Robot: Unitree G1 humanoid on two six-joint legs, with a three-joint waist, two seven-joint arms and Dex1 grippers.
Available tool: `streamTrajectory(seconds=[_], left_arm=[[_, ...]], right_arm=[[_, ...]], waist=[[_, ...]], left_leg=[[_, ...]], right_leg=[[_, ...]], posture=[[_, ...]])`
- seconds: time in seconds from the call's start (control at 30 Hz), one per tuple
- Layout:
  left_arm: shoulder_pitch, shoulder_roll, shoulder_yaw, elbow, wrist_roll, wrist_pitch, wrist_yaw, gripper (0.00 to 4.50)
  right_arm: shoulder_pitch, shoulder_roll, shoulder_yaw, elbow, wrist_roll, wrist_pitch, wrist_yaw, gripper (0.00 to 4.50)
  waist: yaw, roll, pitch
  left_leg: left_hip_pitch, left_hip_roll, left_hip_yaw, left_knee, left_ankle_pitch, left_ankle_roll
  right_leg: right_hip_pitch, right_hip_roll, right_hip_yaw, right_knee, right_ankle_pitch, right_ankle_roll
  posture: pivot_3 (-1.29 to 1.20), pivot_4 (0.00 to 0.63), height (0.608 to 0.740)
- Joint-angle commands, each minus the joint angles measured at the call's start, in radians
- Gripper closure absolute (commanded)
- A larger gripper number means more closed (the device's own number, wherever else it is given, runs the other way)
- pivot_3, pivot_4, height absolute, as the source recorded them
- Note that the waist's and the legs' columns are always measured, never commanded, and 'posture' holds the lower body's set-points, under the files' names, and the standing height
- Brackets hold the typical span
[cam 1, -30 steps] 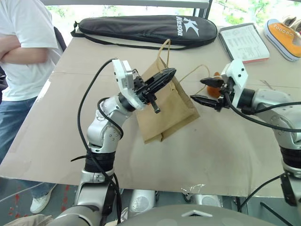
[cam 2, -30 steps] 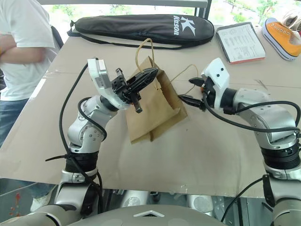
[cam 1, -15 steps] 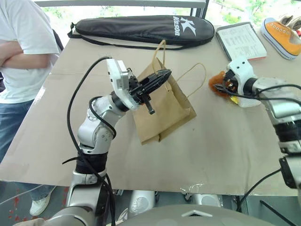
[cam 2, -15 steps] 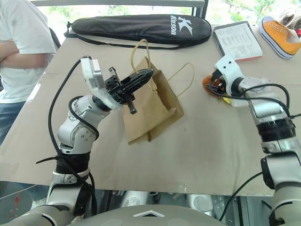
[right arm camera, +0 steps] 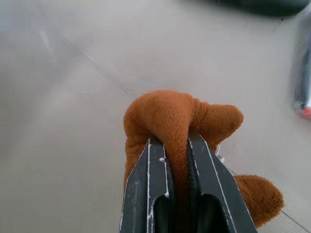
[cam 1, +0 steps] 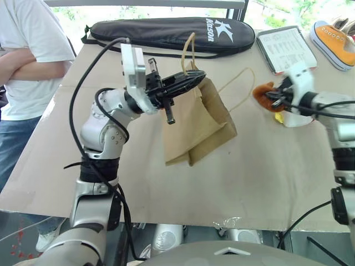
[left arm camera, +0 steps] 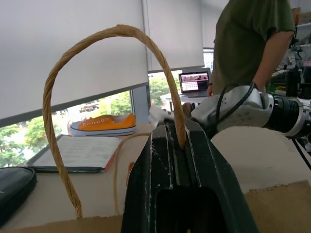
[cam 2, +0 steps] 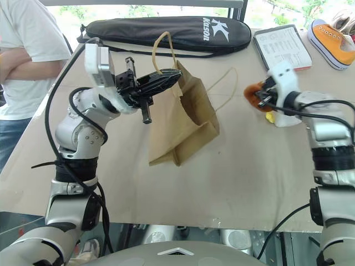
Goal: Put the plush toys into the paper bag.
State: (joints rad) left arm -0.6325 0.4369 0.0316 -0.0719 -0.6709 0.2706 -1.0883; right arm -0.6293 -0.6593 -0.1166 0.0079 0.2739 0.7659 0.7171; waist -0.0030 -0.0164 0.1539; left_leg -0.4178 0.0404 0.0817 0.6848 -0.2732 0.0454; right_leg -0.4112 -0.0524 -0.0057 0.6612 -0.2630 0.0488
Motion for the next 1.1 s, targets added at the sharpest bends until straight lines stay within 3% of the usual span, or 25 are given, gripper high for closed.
streamTrajectory(seconds=[0.03, 0.13, 0.2, 0.37, 0.5, 0.8, 1.1], left_arm=[[-0.049, -0.028, -0.016, 0.032, 0.012, -0.042, -0.050, 4.50], [-0.072, -0.061, -0.045, 0.090, 0.035, -0.069, -0.096, 4.50], [-0.078, -0.074, -0.055, 0.117, 0.047, -0.087, -0.122, 4.50], [-0.078, -0.103, -0.063, 0.138, 0.066, -0.108, -0.139, 4.50], [-0.070, -0.123, -0.059, 0.125, 0.072, -0.107, -0.109, 4.50], [-0.008, -0.145, -0.051, 0.050, 0.081, -0.092, 0.002, 4.50], [0.056, -0.131, -0.067, -0.017, 0.090, -0.088, 0.035, 4.50]], right_arm=[[0.025, 0.008, -0.225, -0.245, 0.167, 0.111, -0.053, 4.47], [-0.013, 0.097, -0.404, -0.428, 0.358, 0.246, -0.185, 4.47], [-0.057, 0.181, -0.440, -0.511, 0.464, 0.311, -0.281, 4.47], [-0.028, 0.326, -0.296, -0.571, 0.505, 0.336, -0.403, 4.47], [0.048, 0.354, -0.153, -0.556, 0.478, 0.308, -0.397, 4.47], [0.131, 0.227, 0.157, -0.497, 0.395, 0.219, -0.190, 4.47], [0.017, 0.172, 0.467, -0.246, 0.208, -0.034, 0.132, 4.47]], waist=[[0.000, 0.000, 0.000], [0.000, 0.000, 0.000], [-0.008, 0.000, 0.000], [-0.009, 0.000, 0.000], [-0.005, 0.000, 0.000], [-0.010, 0.000, 0.000], [-0.010, 0.000, 0.000]], left_leg=[[0.000, 0.000, 0.000, 0.000, 0.000, 0.000], [0.001, 0.000, 0.000, 0.000, 0.000, 0.000], [0.001, 0.000, 0.000, 0.000, 0.000, 0.000], [0.001, 0.001, 0.000, 0.000, 0.000, 0.000], [0.000, 0.000, 0.000, 0.000, 0.000, 0.000], [0.000, 0.000, -0.001, 0.000, 0.000, 0.000], [0.000, 0.000, -0.001, 0.000, 0.000, 0.000]], right_leg=[[0.000, 0.000, 0.000, 0.000, 0.000, 0.000], [0.000, 0.000, 0.000, 0.000, 0.000, 0.000], [0.000, 0.001, 0.001, 0.001, 0.000, 0.000], [0.000, 0.002, 0.001, 0.001, 0.000, 0.000], [0.000, 0.001, 0.001, 0.001, 0.000, 0.000], [0.000, 0.002, 0.001, 0.001, 0.000, 0.000], [0.000, 0.002, 0.001, 0.000, 0.000, 0.000]], posture=[[0.00, 0.150, 0.740], [0.00, 0.150, 0.740], [0.00, 0.150, 0.740], [0.00, 0.150, 0.740], [0.00, 0.150, 0.740], [0.00, 0.150, 0.740], [0.00, 0.150, 0.740]])
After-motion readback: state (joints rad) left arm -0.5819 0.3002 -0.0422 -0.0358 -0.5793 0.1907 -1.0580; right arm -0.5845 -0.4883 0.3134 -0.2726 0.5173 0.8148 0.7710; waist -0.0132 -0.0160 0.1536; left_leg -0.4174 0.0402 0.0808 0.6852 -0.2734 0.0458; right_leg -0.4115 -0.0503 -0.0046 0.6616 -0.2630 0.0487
